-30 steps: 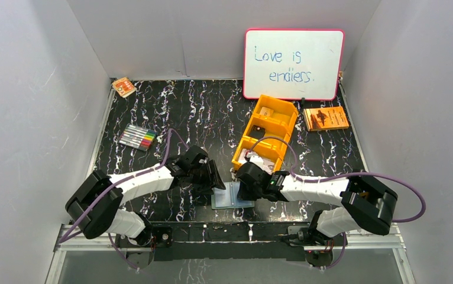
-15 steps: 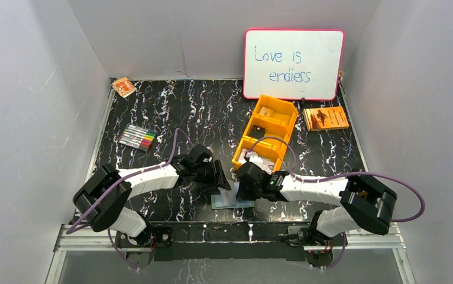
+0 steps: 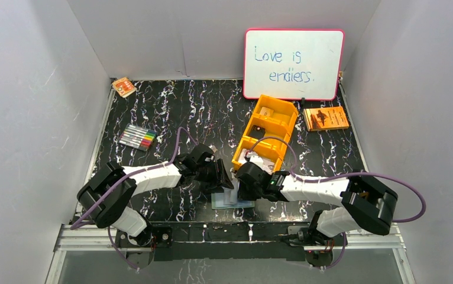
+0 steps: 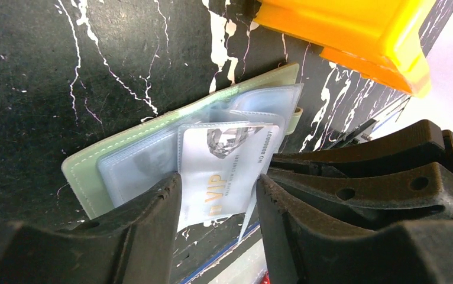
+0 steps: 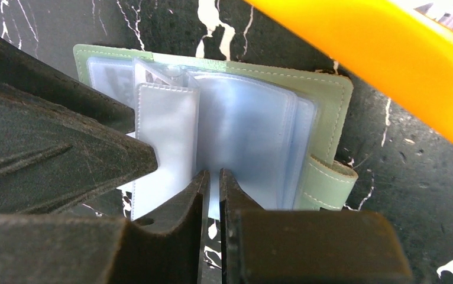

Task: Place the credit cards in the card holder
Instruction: Open the card holder at the center of the board.

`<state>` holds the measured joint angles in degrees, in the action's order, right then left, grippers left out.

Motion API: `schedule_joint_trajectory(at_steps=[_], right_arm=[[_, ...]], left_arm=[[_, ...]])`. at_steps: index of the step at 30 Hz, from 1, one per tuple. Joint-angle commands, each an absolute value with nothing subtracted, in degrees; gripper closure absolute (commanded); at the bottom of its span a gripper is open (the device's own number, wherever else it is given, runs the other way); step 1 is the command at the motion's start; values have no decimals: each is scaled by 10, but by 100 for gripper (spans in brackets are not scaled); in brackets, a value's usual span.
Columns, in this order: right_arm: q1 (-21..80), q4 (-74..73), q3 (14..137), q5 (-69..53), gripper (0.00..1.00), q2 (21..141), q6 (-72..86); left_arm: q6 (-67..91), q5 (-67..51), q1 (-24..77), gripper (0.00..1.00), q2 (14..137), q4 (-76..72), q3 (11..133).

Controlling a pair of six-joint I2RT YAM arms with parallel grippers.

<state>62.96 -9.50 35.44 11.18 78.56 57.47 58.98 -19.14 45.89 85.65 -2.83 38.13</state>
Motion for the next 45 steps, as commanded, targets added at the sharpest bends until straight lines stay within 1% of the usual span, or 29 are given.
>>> schedule_joint_trajectory(at_steps=[1, 8, 19, 22, 25, 26, 28, 30, 31, 33, 35, 37, 39, 40, 42, 45], right_arm=[[629, -148, 345, 123, 78, 768, 577], [629, -167, 347, 129, 71, 748, 579], [630, -235, 378, 148, 61, 675, 559], [633, -227, 387, 141, 53, 657, 535], [633, -218, 397, 123, 43, 661, 507], [634, -214, 400, 114, 41, 666, 500], [638, -199, 415, 90, 32, 695, 488], [644, -192, 431, 87, 27, 724, 488], [647, -193, 438, 87, 20, 736, 490], [650, -205, 450, 99, 17, 761, 496], [650, -207, 446, 116, 21, 764, 512], [650, -204, 435, 124, 29, 756, 522], [650, -204, 419, 135, 50, 736, 535], [650, -203, 416, 137, 57, 733, 536], [650, -203, 412, 141, 67, 727, 537], [650, -207, 413, 141, 76, 728, 538]], left_arm=[[586, -214, 464, 55, 859, -38, 402], [579, -199, 463, 58, 874, -22, 398], [572, -198, 464, 59, 892, -16, 407], [572, -199, 463, 59, 896, -16, 409], [572, -201, 463, 59, 900, -16, 413], [572, -201, 463, 59, 901, -16, 413], [572, -202, 463, 59, 901, -16, 413], [572, -201, 463, 59, 897, -17, 411], [572, -201, 463, 59, 897, -15, 410], [573, -200, 463, 59, 896, -16, 408], [572, -200, 463, 59, 894, -16, 407], [572, -199, 464, 59, 891, -15, 405], [572, -198, 463, 59, 888, -13, 404], [572, -197, 463, 59, 885, -12, 404], [572, -194, 463, 59, 881, -9, 403], [572, -191, 464, 59, 875, -5, 404]])
